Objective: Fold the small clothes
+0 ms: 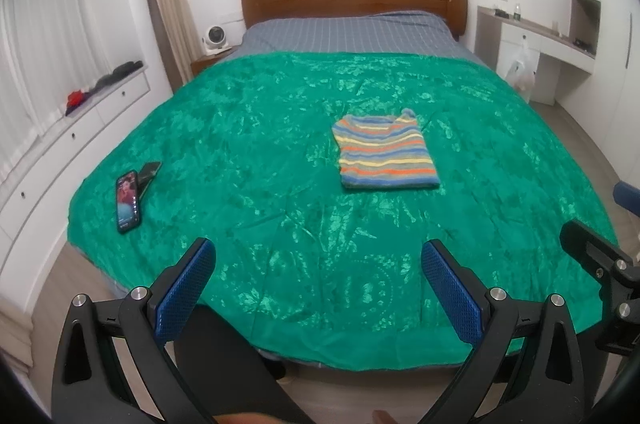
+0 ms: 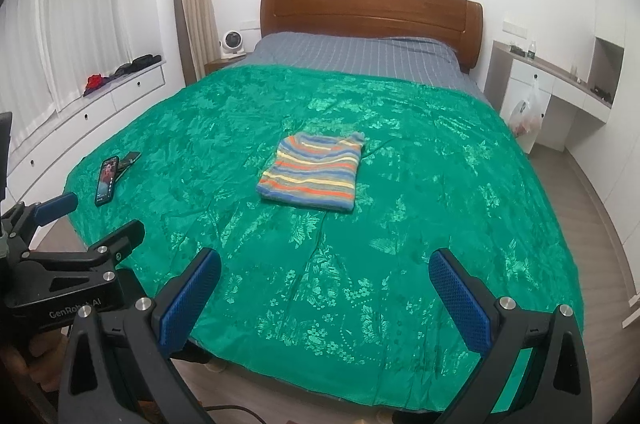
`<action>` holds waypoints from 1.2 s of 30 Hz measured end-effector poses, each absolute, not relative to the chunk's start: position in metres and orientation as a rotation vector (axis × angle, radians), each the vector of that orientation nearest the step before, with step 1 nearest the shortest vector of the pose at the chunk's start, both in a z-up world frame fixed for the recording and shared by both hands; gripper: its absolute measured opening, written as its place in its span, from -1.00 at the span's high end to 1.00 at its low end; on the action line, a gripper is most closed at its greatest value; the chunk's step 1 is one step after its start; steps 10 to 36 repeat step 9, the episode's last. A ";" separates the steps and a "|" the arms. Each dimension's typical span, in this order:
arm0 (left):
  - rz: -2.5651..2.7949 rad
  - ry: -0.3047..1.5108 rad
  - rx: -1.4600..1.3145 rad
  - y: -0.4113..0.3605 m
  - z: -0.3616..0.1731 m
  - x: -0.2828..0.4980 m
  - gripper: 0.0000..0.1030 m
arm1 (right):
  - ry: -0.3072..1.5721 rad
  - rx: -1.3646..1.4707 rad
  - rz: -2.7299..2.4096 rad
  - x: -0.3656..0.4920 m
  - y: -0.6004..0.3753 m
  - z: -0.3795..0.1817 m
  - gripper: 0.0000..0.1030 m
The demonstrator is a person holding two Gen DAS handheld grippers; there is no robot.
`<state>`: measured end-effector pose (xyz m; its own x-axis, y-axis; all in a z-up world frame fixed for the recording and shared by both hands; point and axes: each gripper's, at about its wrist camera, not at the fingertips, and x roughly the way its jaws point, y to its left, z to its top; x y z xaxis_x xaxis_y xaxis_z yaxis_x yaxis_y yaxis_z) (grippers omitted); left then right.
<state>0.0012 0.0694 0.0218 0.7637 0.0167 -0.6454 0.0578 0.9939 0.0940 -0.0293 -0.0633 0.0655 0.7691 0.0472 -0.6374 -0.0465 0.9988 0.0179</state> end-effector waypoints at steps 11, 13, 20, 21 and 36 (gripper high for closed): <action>-0.014 0.700 0.102 0.067 0.021 0.000 -1.00 | 0.696 0.010 0.041 -0.029 -0.066 0.064 -0.99; -0.014 0.700 0.102 0.067 0.021 0.000 -1.00 | 0.696 0.010 0.041 -0.029 -0.066 0.064 -0.99; -0.014 0.700 0.102 0.067 0.021 0.000 -1.00 | 0.696 0.010 0.041 -0.029 -0.066 0.064 -0.99; -0.014 0.700 0.102 0.067 0.021 0.000 -1.00 | 0.696 0.010 0.041 -0.029 -0.066 0.064 -0.99; -0.014 0.700 0.102 0.067 0.021 0.000 -1.00 | 0.696 0.010 0.041 -0.029 -0.066 0.064 -0.99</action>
